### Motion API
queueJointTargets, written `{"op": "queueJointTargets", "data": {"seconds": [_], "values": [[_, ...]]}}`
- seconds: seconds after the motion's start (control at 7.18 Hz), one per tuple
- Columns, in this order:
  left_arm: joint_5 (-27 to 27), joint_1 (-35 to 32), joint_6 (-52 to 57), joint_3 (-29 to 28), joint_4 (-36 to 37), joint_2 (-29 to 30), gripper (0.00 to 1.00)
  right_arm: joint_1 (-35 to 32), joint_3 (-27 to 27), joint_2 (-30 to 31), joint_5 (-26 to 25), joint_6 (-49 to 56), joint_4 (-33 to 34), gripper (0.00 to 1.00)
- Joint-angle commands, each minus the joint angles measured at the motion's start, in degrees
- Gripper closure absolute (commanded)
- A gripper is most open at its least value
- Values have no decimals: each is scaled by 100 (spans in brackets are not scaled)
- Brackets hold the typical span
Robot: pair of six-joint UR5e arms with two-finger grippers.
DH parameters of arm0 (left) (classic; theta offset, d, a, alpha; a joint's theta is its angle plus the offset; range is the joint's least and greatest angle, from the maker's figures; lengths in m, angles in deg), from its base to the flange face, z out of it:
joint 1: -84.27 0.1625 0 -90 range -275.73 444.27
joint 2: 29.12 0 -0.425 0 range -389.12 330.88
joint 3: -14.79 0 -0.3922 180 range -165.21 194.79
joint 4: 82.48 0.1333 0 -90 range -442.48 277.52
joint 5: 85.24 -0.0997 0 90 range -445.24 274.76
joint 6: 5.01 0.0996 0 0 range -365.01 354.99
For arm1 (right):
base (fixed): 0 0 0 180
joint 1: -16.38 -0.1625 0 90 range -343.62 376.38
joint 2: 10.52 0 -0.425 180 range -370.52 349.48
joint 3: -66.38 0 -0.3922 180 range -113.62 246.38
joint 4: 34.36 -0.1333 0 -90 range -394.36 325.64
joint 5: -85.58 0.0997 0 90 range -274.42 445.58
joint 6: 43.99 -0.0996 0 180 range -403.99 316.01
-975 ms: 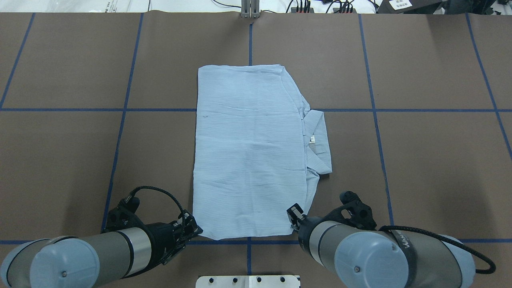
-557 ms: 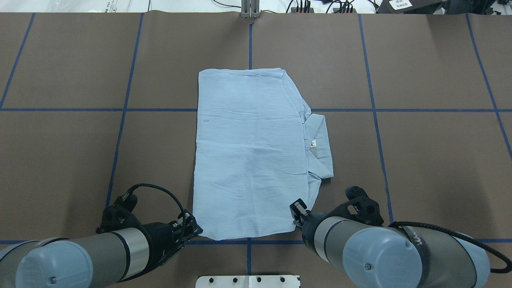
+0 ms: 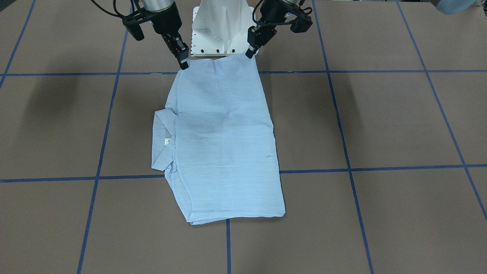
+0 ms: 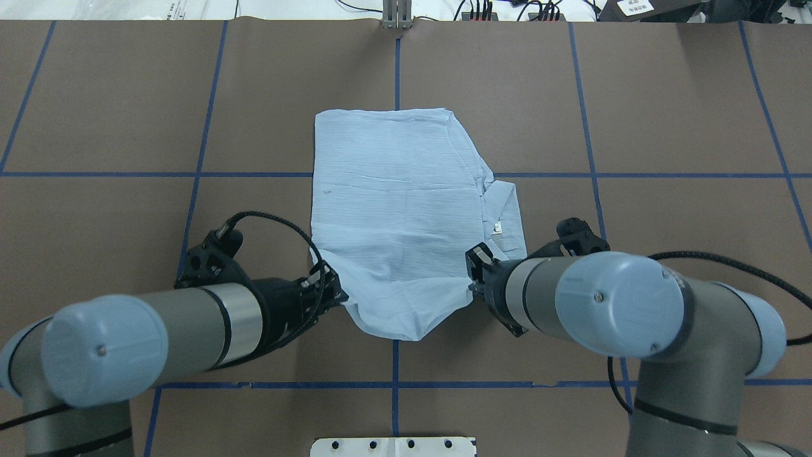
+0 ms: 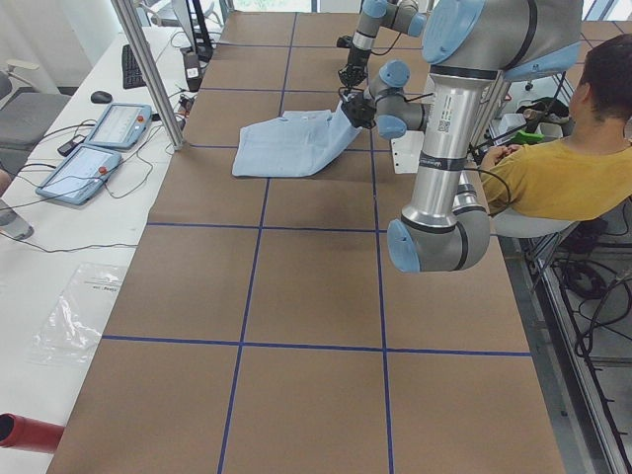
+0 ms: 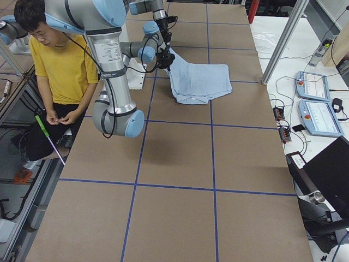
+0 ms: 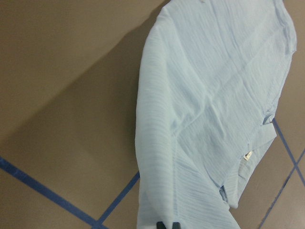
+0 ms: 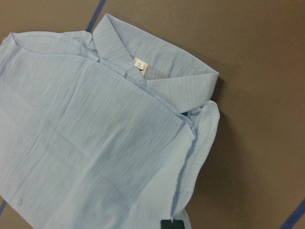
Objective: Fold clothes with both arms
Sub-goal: 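Lift the near edge with both grippers and fold it toward the far edge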
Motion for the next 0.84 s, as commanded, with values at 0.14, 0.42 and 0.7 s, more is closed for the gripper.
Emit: {"op": "queueJointTargets", "data": {"seconds": [0.14,0.42,0.7], "values": [[678,-1252,917,-1337,-378,716,100,-1012,-1245,-765,499,861,-53,100],[714,-1622,1025,-2419,-1325,875,100,-1566,-2010,-1153,928,1346,-227,100],[854,-1913,1174,-3300,-1951,1121,100,-1831,-3474,-1722,992,1717,-954,100]]}}
